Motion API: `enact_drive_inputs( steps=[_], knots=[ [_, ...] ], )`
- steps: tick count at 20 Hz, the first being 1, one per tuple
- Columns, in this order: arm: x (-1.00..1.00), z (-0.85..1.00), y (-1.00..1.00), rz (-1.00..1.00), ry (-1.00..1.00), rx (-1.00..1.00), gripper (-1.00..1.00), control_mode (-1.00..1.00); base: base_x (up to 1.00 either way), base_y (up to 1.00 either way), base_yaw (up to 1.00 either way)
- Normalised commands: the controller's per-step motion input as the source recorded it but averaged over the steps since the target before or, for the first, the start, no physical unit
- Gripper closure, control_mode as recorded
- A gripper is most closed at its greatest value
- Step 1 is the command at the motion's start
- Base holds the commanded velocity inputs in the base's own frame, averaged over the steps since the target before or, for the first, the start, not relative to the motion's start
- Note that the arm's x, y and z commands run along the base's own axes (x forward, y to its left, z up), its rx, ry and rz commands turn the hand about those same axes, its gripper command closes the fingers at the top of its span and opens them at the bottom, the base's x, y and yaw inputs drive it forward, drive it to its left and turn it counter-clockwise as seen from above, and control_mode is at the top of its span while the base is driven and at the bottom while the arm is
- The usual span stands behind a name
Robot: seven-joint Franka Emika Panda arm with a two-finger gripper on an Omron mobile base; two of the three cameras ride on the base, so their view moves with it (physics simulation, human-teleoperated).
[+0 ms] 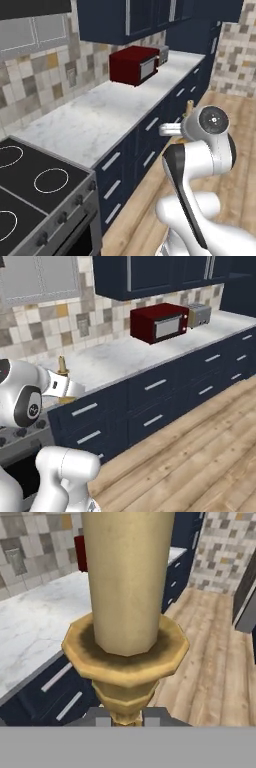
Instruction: Pick the candle and candle from the dining table and place them in the open cabinet. Close the cabinet after placing the objects.
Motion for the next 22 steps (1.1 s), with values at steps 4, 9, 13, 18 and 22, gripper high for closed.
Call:
enact_drive_inputs(
  steps=[4, 9, 13, 18, 22],
  knots=[
    [0.0, 0.0, 0.0, 0.0, 0.0, 0.0, 1.0, 1.0, 0.86, -0.11, -0.15],
    [0.0, 0.0, 0.0, 0.0, 0.0, 0.0, 1.0, 1.0, 1.0, -0.24, -0.13],
    [0.0, 0.0, 0.0, 0.0, 0.0, 0.0, 1.0, 1.0, 1.0, -0.29, -0.11],
    [0.0, 0.0, 0.0, 0.0, 0.0, 0.0, 1.0, 1.0, 1.0, -0.25, -0.05],
    [0.0, 0.0, 0.0, 0.0, 0.0, 0.0, 1.0, 1.0, 1.0, -0.21, -0.01]
  ],
)
